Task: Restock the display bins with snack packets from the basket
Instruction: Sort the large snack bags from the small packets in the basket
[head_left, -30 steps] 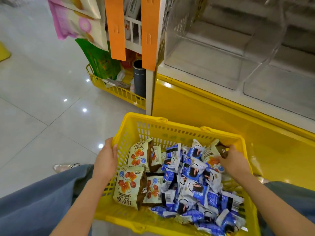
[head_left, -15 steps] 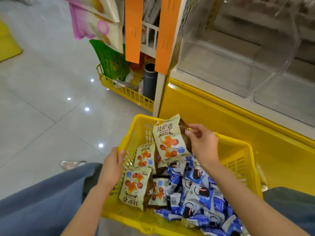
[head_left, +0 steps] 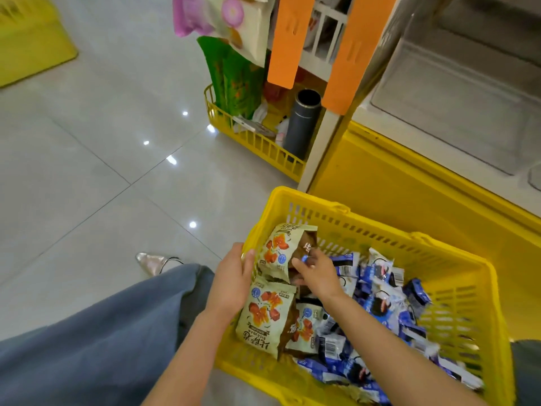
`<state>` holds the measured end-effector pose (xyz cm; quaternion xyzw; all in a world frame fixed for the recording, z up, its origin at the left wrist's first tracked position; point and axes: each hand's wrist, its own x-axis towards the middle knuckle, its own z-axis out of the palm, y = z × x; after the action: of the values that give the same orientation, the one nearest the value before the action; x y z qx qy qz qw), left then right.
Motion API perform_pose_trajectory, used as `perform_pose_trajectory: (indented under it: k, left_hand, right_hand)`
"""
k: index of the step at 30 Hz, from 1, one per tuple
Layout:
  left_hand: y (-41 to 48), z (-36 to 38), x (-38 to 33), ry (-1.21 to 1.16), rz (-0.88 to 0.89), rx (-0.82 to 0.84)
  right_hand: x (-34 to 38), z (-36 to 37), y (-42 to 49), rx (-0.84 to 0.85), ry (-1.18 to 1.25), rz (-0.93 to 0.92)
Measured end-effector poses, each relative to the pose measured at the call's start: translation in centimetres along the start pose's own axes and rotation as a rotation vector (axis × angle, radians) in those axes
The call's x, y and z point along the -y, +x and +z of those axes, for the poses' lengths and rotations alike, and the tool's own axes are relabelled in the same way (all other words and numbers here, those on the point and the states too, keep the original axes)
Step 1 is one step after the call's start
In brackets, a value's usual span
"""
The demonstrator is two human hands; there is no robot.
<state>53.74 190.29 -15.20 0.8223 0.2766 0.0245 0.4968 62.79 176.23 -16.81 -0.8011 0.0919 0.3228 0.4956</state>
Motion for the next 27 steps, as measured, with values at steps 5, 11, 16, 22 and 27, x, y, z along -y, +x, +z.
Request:
perform_pose_trajectory:
  k: [5, 11, 16, 22, 27]
  left_hand:
    - [0.2, -0.1, 0.2, 0.004, 0.002, 0.016]
    - [-0.1, -0.1, 0.0, 0.025, -0.037, 0.03]
    - [-1.3, 0.8, -2.7, 0.405, 0.19, -0.269]
    - [-2.3, 3.7, -4.5, 0.561, 0.432, -0.291]
    - [-2.3, 10.6, -4.0, 0.354, 0.315, 0.273]
  right_hand:
    - [-0.7, -0.3, 0.7, 0.009, -0.19, 0.009]
    - [-2.2, -4.8, -0.9, -0.146, -0.626, -0.354]
    - [-5.3, -12.0, -2.2, -0.226, -0.981, -0.286]
    - [-8.1, -14.6, -4.0, -0.04, -0.793, -0.088]
    - [-8.3, -15.8, -4.1, -0.06, -0.664, -0.071]
